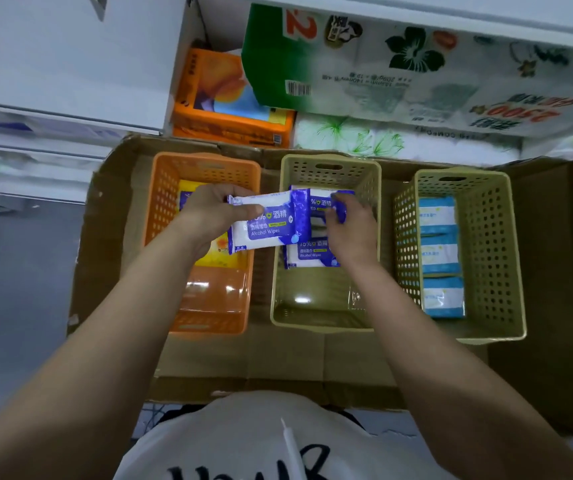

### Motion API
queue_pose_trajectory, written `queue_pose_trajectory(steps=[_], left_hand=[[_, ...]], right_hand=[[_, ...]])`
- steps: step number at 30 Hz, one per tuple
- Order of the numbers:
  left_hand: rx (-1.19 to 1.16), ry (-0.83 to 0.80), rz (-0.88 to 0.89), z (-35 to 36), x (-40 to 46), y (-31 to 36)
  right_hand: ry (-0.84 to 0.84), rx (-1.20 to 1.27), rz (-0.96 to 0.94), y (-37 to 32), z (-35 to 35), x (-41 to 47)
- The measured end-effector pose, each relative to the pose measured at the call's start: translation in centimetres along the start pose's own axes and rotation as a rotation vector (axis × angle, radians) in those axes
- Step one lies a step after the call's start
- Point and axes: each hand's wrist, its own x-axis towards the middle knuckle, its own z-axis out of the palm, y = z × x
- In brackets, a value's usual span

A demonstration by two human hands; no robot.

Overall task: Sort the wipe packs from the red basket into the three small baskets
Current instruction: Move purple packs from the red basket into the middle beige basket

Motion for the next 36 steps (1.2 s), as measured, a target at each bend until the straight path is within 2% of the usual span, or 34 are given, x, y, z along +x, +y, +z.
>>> queue_pose_trajectory(steps=[1,2,4,6,7,10,12,14,18,20,24,36], left_hand=[[0.036,-0.029,0.003,0.2,0.1,0.2],[0.065,-0.064,0.008,0.6,0.0,0.4],[0.089,-0.128,0.025,1.6,0.0,0.7],[0.084,-0.149,0.058,2.9,-0.1,0.8],[0.067,-0.121,0.076,3.6,-0.1,0.7],[0.185,0.088,0.163,5.3,-0.5,-0.5],[0.248,0.180,0.188,5.9,-1.0,-1.7],[0.185,0.205,0.185,6.1,-1.6,-2.6],[-0.023,0.146,0.143,6.5,-2.4,-2.5],[-0.057,0.140,0.146,6.6,-2.8,-1.8],[-0.120,0.160,0.209,6.0,-3.3,-0.5],[-0.168,0.136,0.208,5.1,-3.8,-0.1]], right_hand=[[0.036,0.110,-0.009,-1.1,-1.0,0.0],[-0.006,0.222,-0.027,-2.2,-2.1,-0.1],[-0.312,0.325,-0.076,-3.7,-3.8,0.1],[-0.597,0.204,-0.130,-4.2,-4.6,0.3],[-0.607,0.121,-0.147,-4.1,-4.8,0.6],[-0.310,-0.058,-0.092,-2.6,-5.2,1.5],[-0.252,-0.027,-0.011,-1.6,-5.4,1.3],[-0.265,0.212,0.075,-1.0,-5.0,0.6],[-0.274,0.805,0.275,-1.7,-4.3,-1.3],[-0.345,0.956,0.326,-1.8,-4.2,-2.0],[-0.385,0.892,0.295,-1.9,-4.3,-3.0],[-0.375,0.718,0.263,-1.6,-4.4,-2.8]])
